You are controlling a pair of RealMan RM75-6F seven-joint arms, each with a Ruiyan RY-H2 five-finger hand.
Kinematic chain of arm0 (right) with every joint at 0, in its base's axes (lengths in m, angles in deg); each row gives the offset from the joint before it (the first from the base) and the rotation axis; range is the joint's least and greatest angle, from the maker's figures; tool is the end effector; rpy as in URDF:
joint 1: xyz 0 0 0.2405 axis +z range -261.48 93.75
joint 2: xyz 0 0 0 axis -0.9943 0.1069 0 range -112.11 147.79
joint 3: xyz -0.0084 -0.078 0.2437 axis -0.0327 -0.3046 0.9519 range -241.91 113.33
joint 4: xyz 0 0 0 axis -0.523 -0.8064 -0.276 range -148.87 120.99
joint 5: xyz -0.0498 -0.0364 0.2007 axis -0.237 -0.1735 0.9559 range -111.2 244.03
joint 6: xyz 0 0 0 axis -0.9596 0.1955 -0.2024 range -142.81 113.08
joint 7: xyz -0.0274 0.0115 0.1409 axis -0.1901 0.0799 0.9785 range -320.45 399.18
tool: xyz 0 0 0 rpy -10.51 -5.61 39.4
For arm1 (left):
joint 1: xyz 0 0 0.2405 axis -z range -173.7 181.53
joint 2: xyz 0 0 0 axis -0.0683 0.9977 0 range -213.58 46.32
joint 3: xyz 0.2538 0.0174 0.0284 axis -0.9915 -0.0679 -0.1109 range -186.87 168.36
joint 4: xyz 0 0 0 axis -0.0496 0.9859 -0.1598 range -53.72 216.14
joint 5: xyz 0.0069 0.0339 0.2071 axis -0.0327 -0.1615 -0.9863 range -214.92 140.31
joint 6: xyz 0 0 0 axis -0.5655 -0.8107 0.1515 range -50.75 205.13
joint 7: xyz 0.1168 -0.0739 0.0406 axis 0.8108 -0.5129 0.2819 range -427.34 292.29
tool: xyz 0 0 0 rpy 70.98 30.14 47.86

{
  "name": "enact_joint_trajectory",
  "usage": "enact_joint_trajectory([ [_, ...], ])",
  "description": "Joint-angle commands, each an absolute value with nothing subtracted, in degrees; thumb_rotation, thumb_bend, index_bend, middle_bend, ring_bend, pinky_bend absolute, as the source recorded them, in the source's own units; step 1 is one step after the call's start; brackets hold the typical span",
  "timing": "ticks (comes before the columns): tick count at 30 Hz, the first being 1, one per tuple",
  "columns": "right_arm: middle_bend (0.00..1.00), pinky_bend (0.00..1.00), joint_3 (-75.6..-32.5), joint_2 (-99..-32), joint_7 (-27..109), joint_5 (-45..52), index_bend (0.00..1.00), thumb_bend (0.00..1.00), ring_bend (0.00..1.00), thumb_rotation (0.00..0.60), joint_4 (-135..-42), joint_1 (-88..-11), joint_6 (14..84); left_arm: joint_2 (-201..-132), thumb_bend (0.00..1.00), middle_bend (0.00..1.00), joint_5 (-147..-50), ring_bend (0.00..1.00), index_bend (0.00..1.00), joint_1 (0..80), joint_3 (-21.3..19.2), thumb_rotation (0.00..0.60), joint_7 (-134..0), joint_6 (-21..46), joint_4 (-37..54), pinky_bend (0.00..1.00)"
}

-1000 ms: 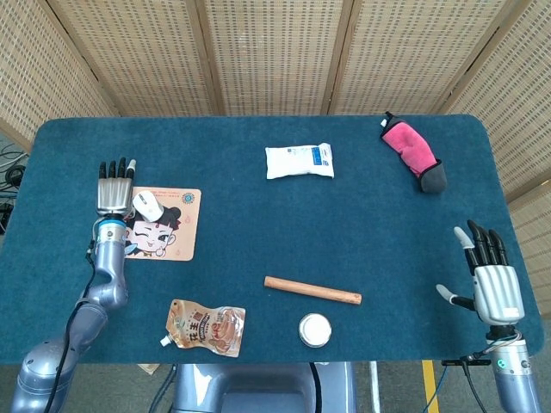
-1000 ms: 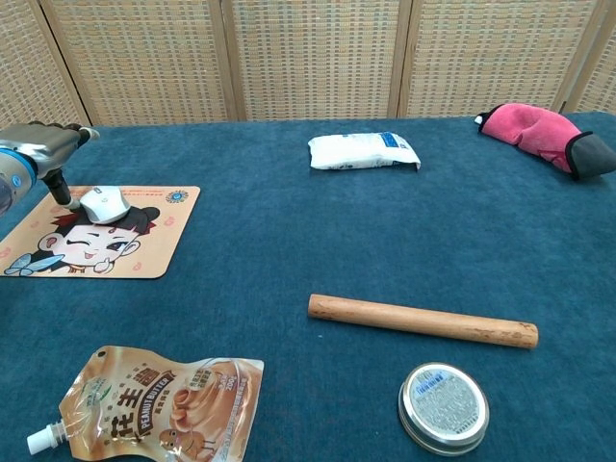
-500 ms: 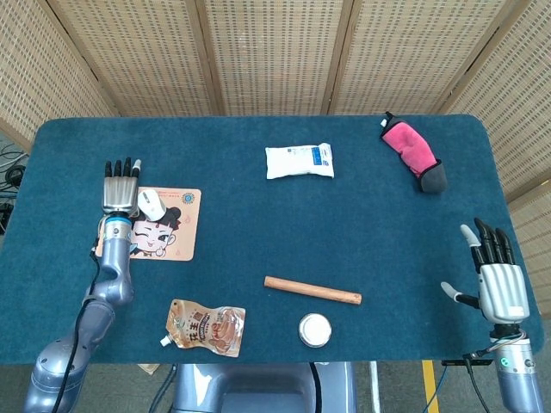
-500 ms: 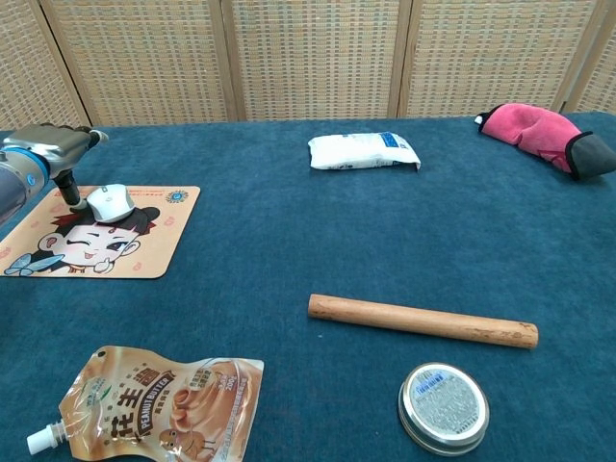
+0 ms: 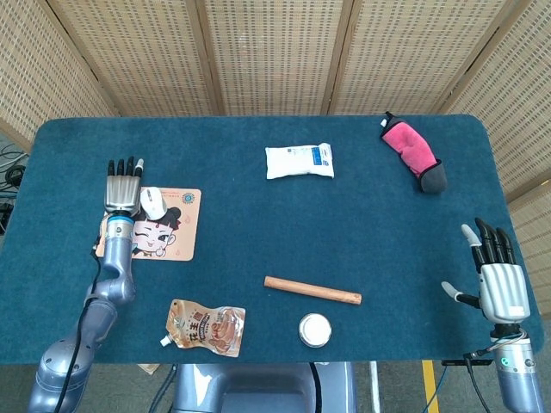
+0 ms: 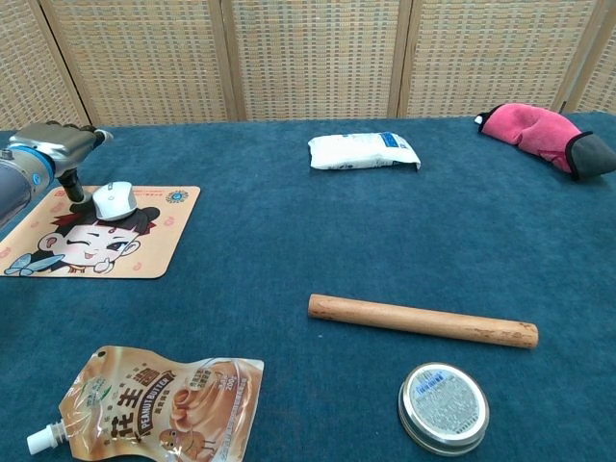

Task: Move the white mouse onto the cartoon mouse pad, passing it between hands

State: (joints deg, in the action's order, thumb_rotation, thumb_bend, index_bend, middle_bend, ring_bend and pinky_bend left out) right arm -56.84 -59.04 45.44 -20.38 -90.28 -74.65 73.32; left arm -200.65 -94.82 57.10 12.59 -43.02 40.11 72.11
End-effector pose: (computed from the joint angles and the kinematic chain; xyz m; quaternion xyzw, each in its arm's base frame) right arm -0.3170 -0.2229 0.1306 0.5661 -0.3434 0.4660 0.5868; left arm -0.2619 0.4667 -0.0050 -0.6523 -0.3175 -0.1519 0.6713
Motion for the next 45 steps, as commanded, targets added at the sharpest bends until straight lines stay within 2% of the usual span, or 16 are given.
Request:
enact_joint_trajectory([
  [1,0.0,0.0,-56.8,-59.07,45.44,-20.29,0.07,0.0,0.0,0.6,-90.2,-74.63,73.26,-200.88,0.36,0.0,-95.19,0.0,0.0,57.4,12.5,0.6,-42.94,40.11,72.4,0.0],
  [10,0.0,0.0,-56.62,-58.99,45.63,-20.14,0.07,0.0,0.0,0.6,-90.05,-74.74,73.53,-201.67,0.36,0.0,-95.18,0.0,0.0,58.41,13.4,0.6,-42.09,41.28,73.61,0.0],
  [18,0.0,0.0,-56.6,-58.74,46.07,-20.46,0.07,0.0,0.0,0.6,-90.33,-74.99,74.25,-201.58,0.37,0.0,-96.23,0.0,0.0,58.46,13.4,0.6,-43.39,38.96,73.22,0.0],
  [22,0.0,0.0,-56.64,-58.33,46.7,-20.94,0.07,0.0,0.0,0.6,-90.74,-75.26,75.04,-200.57,0.35,0.0,-97.08,0.0,0.0,58.24,13.39,0.6,-46.8,35.74,71.42,0.0],
  [29,0.0,0.0,-56.56,-57.53,48.15,-21.2,0.07,0.0,0.0,0.6,-91.42,-75.69,75.87,-196.7,0.29,0.0,-99.95,0.0,0.0,54.93,12.63,0.6,-56.42,24.54,62.18,0.0],
  [33,0.0,0.0,-56.53,-56.9,48.98,-21.02,0.07,0.0,0.0,0.6,-91.87,-75.92,75.9,-190.54,0.23,0.0,-102.85,0.0,0.0,48.43,11.07,0.6,-60.51,13.76,46.79,0.0],
  [35,0.0,0.0,-56.65,-56.38,49.32,-20.73,0.07,0.0,0.0,0.6,-92.32,-75.98,75.34,-184.59,0.2,0.0,-104.68,0.0,0.0,41.71,9.14,0.6,-60.47,5.88,31.52,0.0],
  [40,0.0,0.0,-57.25,-55.44,48.85,-21.27,0.07,0.0,0.0,0.6,-93.69,-76.09,74.95,-172.02,0.19,0.0,-105.02,0.0,0.0,30.76,4.62,0.6,-53.78,-2.73,3.38,0.0],
  [45,0.0,0.0,-57.84,-54.75,47.21,-22.02,0.07,0.0,0.0,0.6,-95.16,-76.39,75.2,-166.42,0.18,0.0,-106.32,0.0,0.0,24.33,0.55,0.6,-53.67,-7.19,-6.73,0.0],
])
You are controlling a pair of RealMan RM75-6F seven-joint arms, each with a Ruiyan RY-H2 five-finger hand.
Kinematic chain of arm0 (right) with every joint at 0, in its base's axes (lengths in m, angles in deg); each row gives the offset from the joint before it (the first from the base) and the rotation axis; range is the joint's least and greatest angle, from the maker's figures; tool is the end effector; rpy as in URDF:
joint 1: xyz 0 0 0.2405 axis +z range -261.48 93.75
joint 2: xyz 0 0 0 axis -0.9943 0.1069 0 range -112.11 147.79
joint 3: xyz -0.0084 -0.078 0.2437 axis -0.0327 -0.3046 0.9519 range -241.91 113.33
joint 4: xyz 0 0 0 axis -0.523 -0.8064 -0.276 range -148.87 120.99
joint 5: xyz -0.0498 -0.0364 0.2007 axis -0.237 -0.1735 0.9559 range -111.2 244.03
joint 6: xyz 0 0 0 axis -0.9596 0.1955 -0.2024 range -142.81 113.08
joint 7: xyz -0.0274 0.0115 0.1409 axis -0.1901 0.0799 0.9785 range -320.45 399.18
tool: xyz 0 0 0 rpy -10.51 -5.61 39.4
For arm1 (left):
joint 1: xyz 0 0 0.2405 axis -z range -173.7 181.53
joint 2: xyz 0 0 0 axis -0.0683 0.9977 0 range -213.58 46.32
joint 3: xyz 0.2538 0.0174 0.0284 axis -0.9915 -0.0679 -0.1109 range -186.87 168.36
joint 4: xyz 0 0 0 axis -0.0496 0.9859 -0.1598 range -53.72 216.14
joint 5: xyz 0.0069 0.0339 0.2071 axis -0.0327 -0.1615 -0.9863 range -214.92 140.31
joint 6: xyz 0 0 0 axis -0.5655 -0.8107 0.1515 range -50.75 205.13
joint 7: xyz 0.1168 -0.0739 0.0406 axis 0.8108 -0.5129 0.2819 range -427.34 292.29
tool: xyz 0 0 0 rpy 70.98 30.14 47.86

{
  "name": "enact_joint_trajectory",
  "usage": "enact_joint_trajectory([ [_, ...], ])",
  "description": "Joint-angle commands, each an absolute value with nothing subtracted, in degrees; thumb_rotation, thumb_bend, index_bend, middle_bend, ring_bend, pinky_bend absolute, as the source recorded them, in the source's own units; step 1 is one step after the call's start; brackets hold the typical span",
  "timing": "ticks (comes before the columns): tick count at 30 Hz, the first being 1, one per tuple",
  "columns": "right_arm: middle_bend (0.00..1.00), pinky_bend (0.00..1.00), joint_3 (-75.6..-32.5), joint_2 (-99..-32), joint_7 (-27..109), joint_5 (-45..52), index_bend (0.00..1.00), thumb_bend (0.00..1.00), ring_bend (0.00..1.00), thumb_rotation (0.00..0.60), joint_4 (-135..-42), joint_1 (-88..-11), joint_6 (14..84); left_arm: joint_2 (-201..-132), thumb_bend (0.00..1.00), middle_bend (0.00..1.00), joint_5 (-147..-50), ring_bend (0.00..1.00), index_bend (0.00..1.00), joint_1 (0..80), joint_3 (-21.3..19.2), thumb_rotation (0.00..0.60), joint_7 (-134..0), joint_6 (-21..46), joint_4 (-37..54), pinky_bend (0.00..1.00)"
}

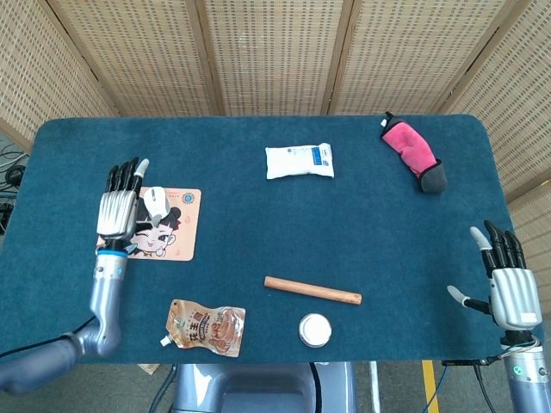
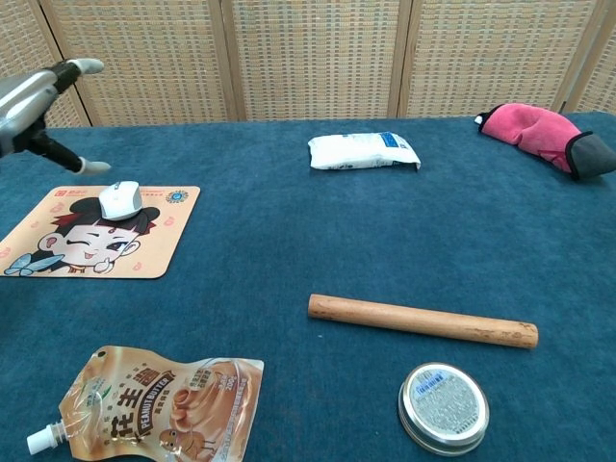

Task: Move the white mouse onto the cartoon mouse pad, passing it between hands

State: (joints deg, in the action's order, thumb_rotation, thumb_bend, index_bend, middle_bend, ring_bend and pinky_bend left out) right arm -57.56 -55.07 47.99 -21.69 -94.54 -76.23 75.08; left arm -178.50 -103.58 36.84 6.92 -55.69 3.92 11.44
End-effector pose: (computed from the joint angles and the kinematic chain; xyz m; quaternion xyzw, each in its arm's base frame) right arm -0.3122 -0.2105 0.1473 0.5596 -0.3520 0.4829 0.5742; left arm -0.2193 0.3585 0.0346 -0.5694 -0.3731 -0.4521 0.5764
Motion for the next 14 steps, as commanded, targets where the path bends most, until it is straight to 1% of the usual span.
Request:
enact_joint_trajectory([
  [1,0.0,0.0,-57.89,-54.63,46.87,-22.09,0.07,0.0,0.0,0.6,-95.45,-76.44,75.25,-165.86,0.18,0.0,-106.76,0.0,0.0,23.56,-0.05,0.6,-53.71,-7.77,-7.44,0.0],
  [8,0.0,0.0,-58.38,-53.81,44.27,-21.83,0.07,0.0,0.0,0.6,-97.36,-76.56,74.29,-163.5,0.18,0.0,-109.51,0.0,0.0,19.02,-4.1,0.6,-51.73,-11.12,-8.47,0.0],
  [14,0.0,0.0,-58.57,-53.81,42.39,-21.75,0.07,0.0,0.0,0.6,-98.09,-76.48,73.74,-162.79,0.18,0.0,-110.03,0.0,0.0,17.82,-4.96,0.6,-52.62,-10.06,-8.1,0.0],
])
